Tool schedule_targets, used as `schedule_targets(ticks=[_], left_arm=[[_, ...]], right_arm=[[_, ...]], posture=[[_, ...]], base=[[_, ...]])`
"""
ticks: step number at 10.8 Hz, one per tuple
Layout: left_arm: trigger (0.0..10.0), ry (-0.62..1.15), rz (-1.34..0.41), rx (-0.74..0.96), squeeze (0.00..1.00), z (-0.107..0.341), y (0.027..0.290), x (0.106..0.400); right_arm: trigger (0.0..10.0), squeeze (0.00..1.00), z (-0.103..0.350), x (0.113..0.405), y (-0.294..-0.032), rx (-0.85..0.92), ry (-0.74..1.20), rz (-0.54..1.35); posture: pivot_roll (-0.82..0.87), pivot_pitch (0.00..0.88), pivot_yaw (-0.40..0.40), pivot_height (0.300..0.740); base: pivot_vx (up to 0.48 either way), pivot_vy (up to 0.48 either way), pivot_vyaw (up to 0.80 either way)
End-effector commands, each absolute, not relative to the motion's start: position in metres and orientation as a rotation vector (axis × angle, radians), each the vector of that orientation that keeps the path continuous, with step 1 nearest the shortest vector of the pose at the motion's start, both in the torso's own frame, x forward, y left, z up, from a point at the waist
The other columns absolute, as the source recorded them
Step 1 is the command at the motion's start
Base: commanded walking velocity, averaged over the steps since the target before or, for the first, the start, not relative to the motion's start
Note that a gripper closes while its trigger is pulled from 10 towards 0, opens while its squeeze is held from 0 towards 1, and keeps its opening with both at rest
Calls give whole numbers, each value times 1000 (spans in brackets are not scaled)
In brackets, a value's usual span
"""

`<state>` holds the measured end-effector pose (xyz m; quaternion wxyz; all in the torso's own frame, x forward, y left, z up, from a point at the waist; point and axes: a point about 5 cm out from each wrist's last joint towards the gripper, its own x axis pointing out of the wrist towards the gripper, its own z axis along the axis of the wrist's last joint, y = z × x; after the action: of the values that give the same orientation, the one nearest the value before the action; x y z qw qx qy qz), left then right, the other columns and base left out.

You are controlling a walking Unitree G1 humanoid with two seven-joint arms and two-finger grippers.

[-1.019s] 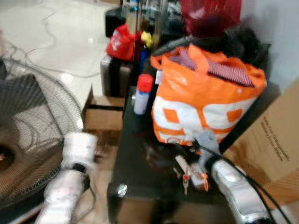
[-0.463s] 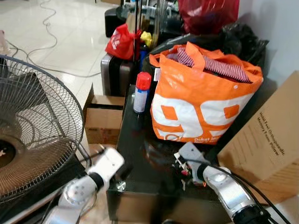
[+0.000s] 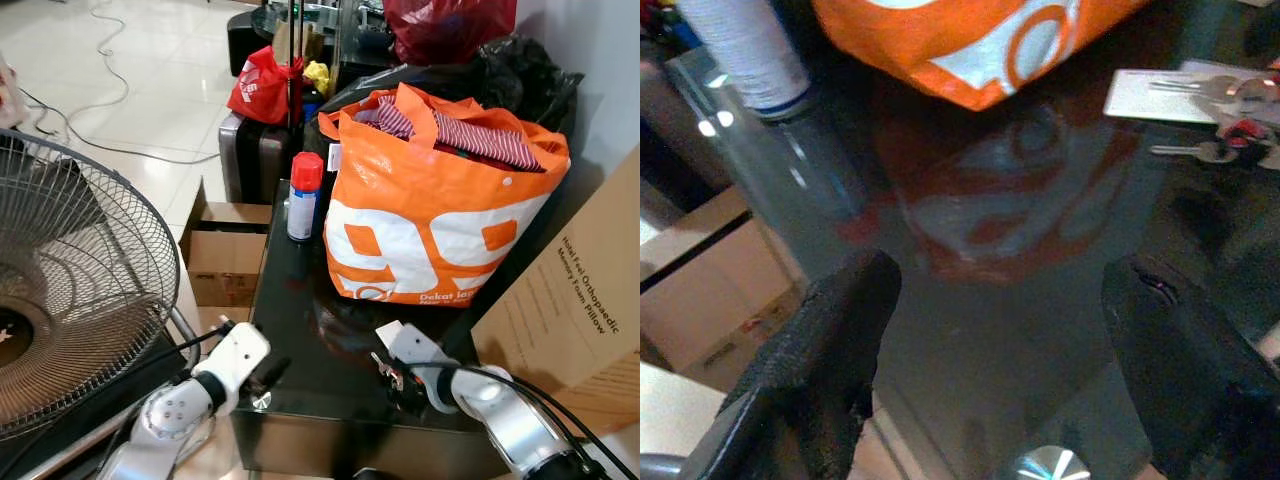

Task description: Hang keys on a hook

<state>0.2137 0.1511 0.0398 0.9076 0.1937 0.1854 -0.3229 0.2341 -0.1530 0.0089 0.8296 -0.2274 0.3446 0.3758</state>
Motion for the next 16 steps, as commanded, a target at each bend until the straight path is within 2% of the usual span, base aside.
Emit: schedule_targets(ticks=[1, 5, 6, 7, 10, 16], left_arm=[[10000, 373, -705, 401, 0, 41, 145, 215], [10000, 379, -763, 388, 0, 41, 134, 209], [10000, 382, -786, 382, 0, 42, 131, 207], [10000, 400, -840, 360, 0, 42, 127, 203], [10000, 450, -919, 353, 0, 39, 123, 204], [10000, 476, -946, 338, 0, 39, 121, 207]], right_arm=[[10000, 0, 11, 232, -156, -492, 749, 814], [10000, 0, 5, 238, -146, -525, 700, 783], [392, 0, 3, 241, -145, -558, 697, 766], [0, 0, -1, 244, -145, -613, 711, 758], [0, 0, -15, 249, -153, -682, 784, 696], [0, 0, -20, 251, -155, -671, 815, 708]], posture=[[-36, 18, -58, 740], [-59, 39, -52, 740], [-58, 50, -55, 740], [-59, 52, -53, 740], [-54, 43, -50, 740], [-54, 44, -51, 740]], base=[[0, 0, 0], [0, 0, 0], [0, 0, 0], [0, 0, 0], [0, 0, 0], [0, 0, 0]])
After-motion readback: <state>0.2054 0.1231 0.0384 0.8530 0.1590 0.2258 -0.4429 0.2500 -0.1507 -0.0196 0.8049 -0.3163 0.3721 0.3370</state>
